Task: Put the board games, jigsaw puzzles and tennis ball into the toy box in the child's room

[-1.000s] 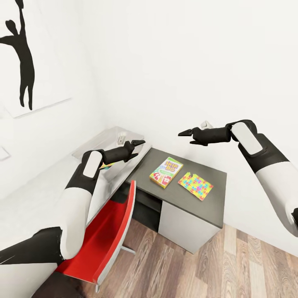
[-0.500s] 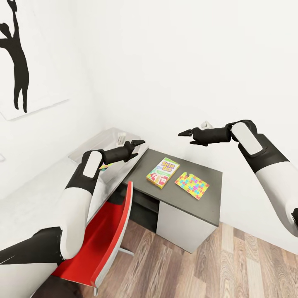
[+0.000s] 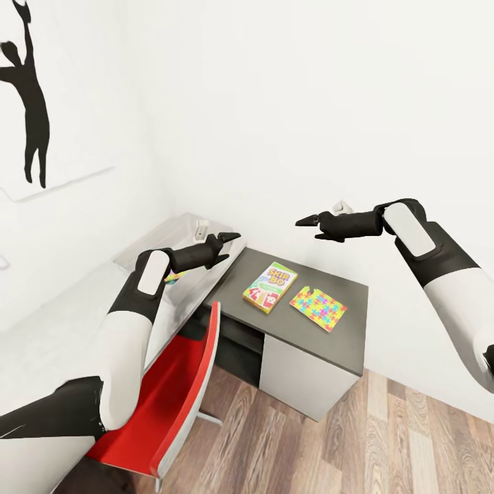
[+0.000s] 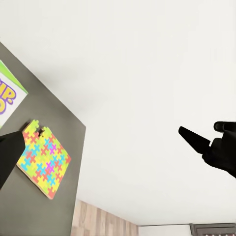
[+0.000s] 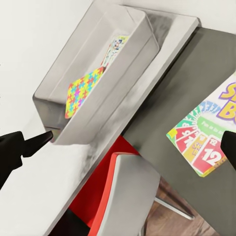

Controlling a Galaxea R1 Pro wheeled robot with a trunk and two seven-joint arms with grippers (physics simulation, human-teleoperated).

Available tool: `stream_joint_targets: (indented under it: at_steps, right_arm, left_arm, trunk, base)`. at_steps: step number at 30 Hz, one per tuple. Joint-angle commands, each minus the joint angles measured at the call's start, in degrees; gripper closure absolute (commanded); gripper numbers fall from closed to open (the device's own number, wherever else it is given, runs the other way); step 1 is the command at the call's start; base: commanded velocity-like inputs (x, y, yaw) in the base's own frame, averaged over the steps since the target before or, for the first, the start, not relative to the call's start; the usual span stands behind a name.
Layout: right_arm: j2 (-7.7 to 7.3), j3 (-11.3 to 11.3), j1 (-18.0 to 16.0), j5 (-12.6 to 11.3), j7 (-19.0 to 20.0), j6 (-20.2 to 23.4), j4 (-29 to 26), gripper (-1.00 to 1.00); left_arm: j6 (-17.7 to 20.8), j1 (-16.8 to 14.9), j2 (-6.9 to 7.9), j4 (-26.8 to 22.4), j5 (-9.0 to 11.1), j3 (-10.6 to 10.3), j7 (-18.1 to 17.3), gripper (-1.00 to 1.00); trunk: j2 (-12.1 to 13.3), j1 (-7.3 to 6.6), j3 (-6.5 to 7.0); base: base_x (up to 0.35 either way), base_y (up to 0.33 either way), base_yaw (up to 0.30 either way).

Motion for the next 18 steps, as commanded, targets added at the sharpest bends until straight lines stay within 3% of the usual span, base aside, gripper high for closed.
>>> stream_joint_targets:
  at_steps: [1,18]
  right_arm:
    - [-0.06,0.16,-0.08,0.55,0.6,0.04,0.01,-1.0]
    - [-0.16,0.08,0.37,0.53,0.6,0.04,0.01,-1.0]
  left_arm:
    - [0.39,-0.07,-0.08,0.01,-0.33,0.34,-0.3,-1.0]
    - [0.42,-0.07,-0.08,0.01,-0.33,0.34,-0.31,-1.0]
  trunk:
    - [-0.11,0.04,-0.03]
    - [-0.11,0.04,1.53]
  base:
    - [0.0,0.0,0.0]
    - [-0.003,0.0,-0.009]
